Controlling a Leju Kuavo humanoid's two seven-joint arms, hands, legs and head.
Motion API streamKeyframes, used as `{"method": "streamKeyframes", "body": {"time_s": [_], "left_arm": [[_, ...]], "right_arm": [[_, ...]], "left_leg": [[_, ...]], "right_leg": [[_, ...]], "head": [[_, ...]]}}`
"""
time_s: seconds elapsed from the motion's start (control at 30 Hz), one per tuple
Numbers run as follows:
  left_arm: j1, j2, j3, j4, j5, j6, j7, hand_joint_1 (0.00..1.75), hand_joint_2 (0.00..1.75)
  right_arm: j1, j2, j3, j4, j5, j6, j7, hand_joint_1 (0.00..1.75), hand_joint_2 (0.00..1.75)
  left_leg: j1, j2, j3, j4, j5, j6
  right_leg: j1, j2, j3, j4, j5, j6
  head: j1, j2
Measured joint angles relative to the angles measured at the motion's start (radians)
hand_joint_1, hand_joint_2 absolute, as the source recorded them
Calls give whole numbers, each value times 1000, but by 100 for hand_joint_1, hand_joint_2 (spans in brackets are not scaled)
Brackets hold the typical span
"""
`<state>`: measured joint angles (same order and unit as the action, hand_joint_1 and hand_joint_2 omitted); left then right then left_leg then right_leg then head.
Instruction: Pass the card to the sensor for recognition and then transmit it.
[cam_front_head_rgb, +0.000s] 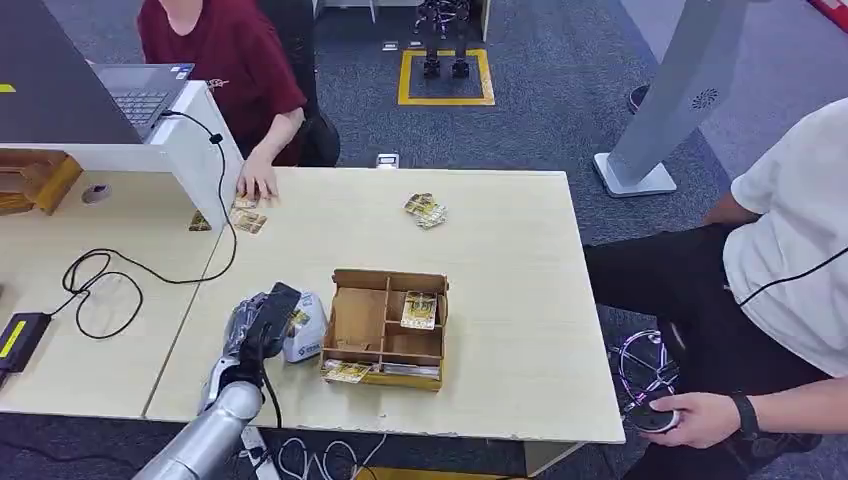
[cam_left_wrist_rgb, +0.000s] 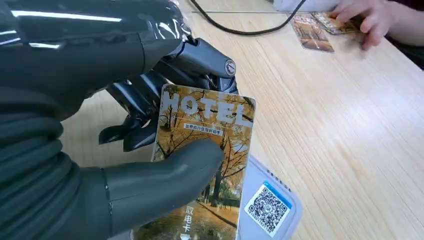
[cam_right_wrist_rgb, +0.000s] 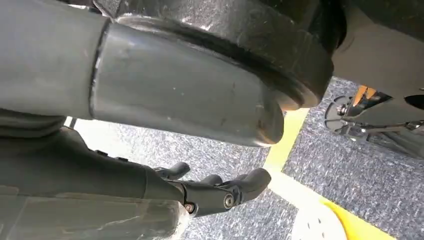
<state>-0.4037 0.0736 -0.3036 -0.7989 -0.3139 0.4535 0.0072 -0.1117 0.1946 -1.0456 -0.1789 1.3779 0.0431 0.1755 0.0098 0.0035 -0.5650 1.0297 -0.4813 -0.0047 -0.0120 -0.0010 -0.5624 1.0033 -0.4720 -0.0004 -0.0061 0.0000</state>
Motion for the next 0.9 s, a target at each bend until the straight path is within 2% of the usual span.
{"method": "streamKeyframes", "body": {"time_s": [0.33,0.5,0.63,0.73,0.8,0.9], "left_arm": [[-16,-15,15,58,-40,33,-8,175,175],[-17,-24,24,56,-45,4,-40,175,175],[-17,-26,23,-24,0,-77,-57,175,175],[-29,-35,22,-102,25,-114,-55,175,175],[-45,-40,20,-144,35,-122,-58,175,175],[-81,-47,11,-196,26,-91,-111,175,175]], "right_arm": [[-4,0,8,0,-1,2,2,0,0],[-3,0,16,0,-5,0,2,0,0],[-3,0,18,0,-8,0,0,0,0],[-3,0,22,0,-8,2,1,0,0],[-3,0,24,0,-8,4,2,0,0],[-4,0,29,0,-6,10,2,0,0]], "left_leg": [[0,0,1,0,1,0],[0,0,0,0,3,0],[0,-2,-1,0,4,0],[0,-1,-3,0,4,0],[0,-1,-3,0,5,0],[0,-1,-5,1,6,1]], "right_leg": [[0,0,1,0,1,-1],[0,0,0,0,2,-1],[0,-2,-1,0,2,-1],[0,-1,-2,0,4,1],[0,-1,-3,0,5,0],[0,-1,-5,0,6,1]], "head": [[0,0],[0,0],[0,0],[1,0],[0,0],[1,0]]}}
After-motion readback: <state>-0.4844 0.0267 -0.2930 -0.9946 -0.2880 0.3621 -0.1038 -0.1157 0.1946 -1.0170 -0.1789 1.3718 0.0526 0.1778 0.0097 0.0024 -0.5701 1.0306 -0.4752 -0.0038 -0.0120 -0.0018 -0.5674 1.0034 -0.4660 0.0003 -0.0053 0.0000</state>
